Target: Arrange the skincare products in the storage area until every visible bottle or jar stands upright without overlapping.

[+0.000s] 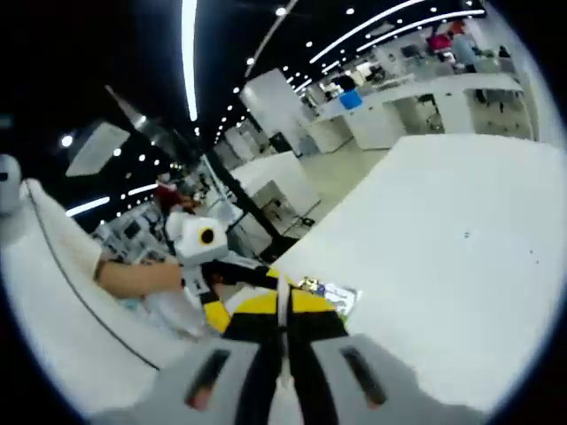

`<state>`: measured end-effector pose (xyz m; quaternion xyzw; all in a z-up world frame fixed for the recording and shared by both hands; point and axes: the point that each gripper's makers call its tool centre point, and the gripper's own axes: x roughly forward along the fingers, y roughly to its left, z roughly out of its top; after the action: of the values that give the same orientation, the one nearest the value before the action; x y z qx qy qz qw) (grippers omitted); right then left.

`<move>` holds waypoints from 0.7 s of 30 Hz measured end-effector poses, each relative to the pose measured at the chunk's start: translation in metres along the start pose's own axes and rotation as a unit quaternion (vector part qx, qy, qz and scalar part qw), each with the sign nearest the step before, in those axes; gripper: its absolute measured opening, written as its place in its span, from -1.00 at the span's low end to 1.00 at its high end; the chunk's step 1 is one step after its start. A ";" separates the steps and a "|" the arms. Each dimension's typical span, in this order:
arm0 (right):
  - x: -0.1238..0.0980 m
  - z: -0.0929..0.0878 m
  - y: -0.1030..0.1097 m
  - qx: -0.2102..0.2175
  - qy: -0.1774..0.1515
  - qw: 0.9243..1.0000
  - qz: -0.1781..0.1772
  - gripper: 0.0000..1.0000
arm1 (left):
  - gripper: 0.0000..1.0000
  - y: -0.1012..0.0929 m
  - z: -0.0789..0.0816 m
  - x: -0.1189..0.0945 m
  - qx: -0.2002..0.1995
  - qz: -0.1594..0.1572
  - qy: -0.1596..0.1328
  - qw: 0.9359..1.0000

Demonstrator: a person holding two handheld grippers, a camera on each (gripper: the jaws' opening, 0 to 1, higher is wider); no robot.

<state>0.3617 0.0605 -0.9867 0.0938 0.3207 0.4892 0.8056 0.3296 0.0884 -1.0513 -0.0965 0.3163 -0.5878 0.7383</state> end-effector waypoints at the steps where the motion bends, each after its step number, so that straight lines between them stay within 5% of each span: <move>1: 0.002 -0.003 0.005 -0.023 0.013 1.000 0.006 -1.00 | 0.25 -0.007 -0.003 0.003 0.005 -0.012 0.012 1.000; 4: 0.010 -0.012 0.027 -0.060 0.049 0.996 0.037 -1.00 | 0.15 -0.023 -0.013 0.011 0.023 -0.044 0.046 0.998; 11: 0.019 -0.025 0.064 -0.133 0.079 0.984 0.093 -1.00 | -0.33 -0.043 -0.025 0.009 0.035 -0.079 0.071 0.994; 21: 0.026 -0.041 0.084 -0.158 0.112 0.971 0.137 -1.00 | -0.35 -0.055 -0.044 0.004 0.070 -0.082 0.087 0.990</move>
<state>0.2841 0.1185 -0.9905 -0.0477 0.3117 0.6466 0.6946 0.2600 0.0788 -1.0591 -0.0188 0.3283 -0.6733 0.6622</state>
